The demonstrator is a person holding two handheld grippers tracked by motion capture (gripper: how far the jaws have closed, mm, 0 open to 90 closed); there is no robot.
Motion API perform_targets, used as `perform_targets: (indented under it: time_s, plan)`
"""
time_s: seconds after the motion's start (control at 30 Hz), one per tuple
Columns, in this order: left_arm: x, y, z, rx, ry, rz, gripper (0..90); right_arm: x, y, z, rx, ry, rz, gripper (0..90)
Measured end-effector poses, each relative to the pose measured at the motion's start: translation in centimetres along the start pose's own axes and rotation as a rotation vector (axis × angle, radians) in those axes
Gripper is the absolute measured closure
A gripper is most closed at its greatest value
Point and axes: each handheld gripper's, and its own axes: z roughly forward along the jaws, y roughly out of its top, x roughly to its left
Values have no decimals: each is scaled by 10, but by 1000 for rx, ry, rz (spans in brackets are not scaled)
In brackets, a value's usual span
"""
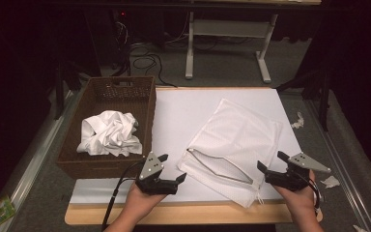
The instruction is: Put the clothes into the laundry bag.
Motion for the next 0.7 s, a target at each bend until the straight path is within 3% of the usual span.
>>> perform_targets:
  time_s: [0.33, 0.47, 0.53, 0.7]
  plan:
    - [2, 17, -28, -82, 27, 0, 140, 0, -1, 3, 3, 15, 13, 104]
    - [8, 21, -38, -99, 65, 6, 140, 0, -1, 3, 2, 31, 16, 104]
    - [17, 21, -45, -115, 102, -2, 138, 0, -2, 4, 5, 39, 25, 104]
    - [28, 21, -53, -131, 146, -23, 138, 1, -2, 5, 10, 54, 29, 95]
